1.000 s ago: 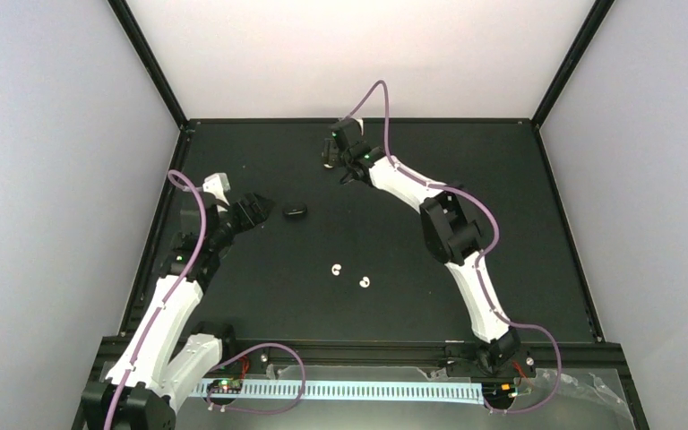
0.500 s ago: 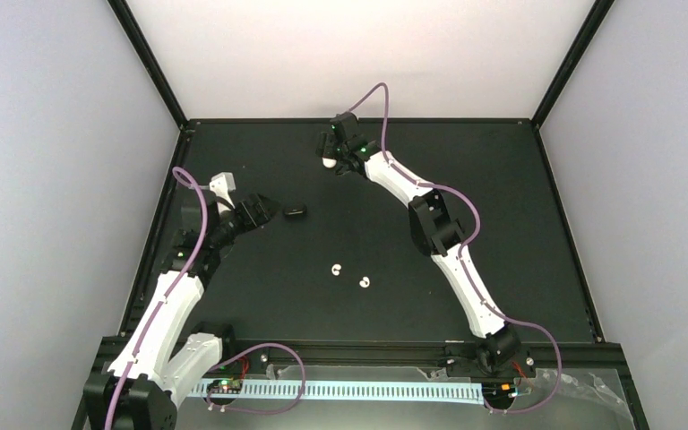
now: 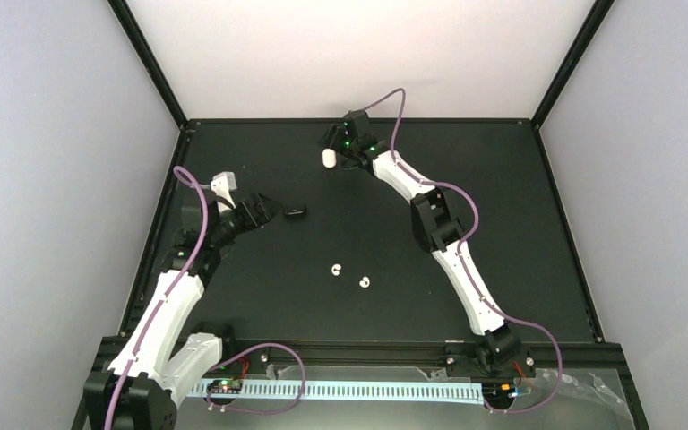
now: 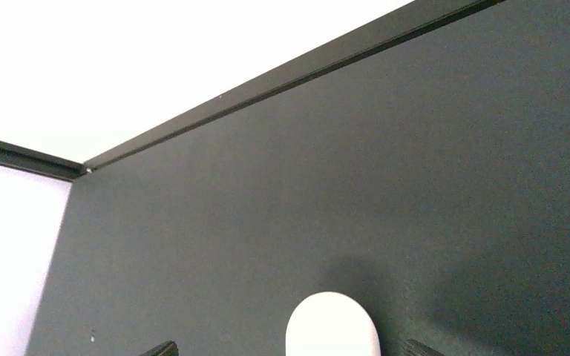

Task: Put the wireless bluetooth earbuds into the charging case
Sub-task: Adjust the charging case at the center of the board.

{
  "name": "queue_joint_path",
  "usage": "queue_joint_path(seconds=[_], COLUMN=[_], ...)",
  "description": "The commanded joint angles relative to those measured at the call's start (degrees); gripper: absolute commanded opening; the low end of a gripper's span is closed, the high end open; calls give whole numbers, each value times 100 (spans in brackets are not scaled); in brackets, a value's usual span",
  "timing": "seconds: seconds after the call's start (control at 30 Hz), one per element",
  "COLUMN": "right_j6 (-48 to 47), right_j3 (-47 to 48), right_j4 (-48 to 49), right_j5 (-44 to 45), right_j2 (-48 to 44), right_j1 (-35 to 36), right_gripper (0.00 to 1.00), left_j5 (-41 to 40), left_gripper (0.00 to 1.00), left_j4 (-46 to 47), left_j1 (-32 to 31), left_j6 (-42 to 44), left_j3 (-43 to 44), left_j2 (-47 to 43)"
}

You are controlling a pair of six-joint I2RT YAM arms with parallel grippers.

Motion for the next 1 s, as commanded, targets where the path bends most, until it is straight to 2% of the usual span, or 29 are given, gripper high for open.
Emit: queue_joint_path(seconds=[0.0, 0.17, 0.53, 0.97], right_j6=[604, 1111, 1376, 1095], right_j3=[237, 257, 479, 126], right_j4=[476, 925, 1230, 1299], right_j5=[-502, -811, -1275, -2055], right_j2=[266, 412, 839, 754], right_j1=[-78, -183, -242, -22], right_gripper=[78, 78, 78, 77], left_j5=[131, 120, 132, 326], left_gripper=[99, 99, 99, 99], left_j4=[76, 55, 101, 179], left_j1=[40, 45, 45, 47], left_j6=[-65, -44, -43, -82], left_j3=[198, 215, 207, 181], left_j2=[84, 125, 265, 324])
